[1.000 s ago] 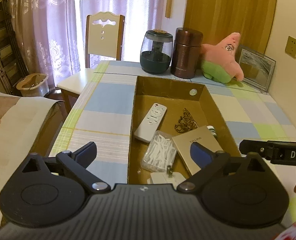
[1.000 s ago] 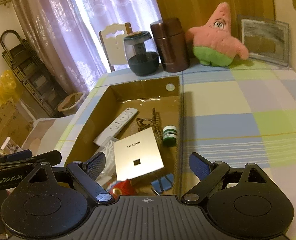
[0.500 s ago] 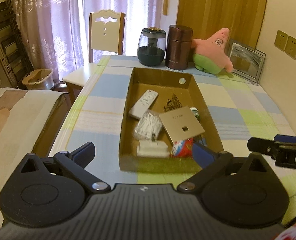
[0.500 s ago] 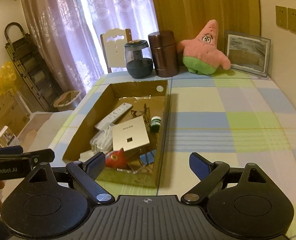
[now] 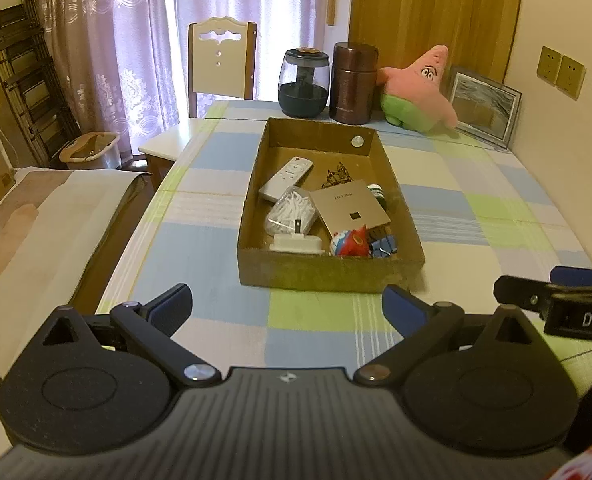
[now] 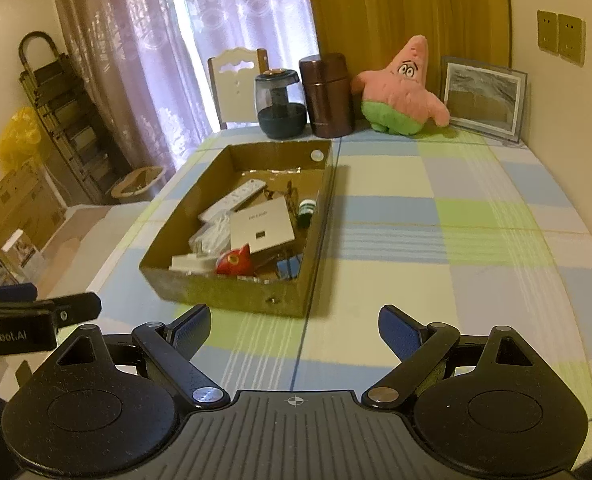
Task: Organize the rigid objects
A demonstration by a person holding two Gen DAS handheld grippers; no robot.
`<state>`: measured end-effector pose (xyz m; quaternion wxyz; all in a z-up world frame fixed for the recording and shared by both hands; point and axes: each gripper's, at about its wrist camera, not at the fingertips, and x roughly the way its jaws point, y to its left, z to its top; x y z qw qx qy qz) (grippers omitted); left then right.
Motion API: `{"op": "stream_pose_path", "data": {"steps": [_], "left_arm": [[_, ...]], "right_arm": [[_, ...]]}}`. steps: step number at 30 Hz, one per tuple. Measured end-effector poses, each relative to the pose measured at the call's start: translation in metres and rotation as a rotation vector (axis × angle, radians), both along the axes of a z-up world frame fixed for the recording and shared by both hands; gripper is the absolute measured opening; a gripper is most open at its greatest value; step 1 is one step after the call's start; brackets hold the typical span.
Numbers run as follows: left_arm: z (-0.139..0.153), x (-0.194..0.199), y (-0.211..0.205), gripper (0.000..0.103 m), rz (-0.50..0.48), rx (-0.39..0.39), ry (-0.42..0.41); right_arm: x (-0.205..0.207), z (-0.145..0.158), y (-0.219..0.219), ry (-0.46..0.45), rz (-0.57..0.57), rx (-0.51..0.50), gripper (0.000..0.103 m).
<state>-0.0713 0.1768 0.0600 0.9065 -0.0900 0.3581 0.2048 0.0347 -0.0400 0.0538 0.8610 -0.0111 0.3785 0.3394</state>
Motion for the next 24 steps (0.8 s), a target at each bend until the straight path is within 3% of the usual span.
{"op": "stream_pose_path", "data": {"steps": [24], "left_arm": [[-0.012,-0.049,-0.039,0.099,-0.051,-0.006,0.039]], "right_arm": [[-0.06,0.0,-0.026,0.002,-0.014,-0.043,0.088]]}}
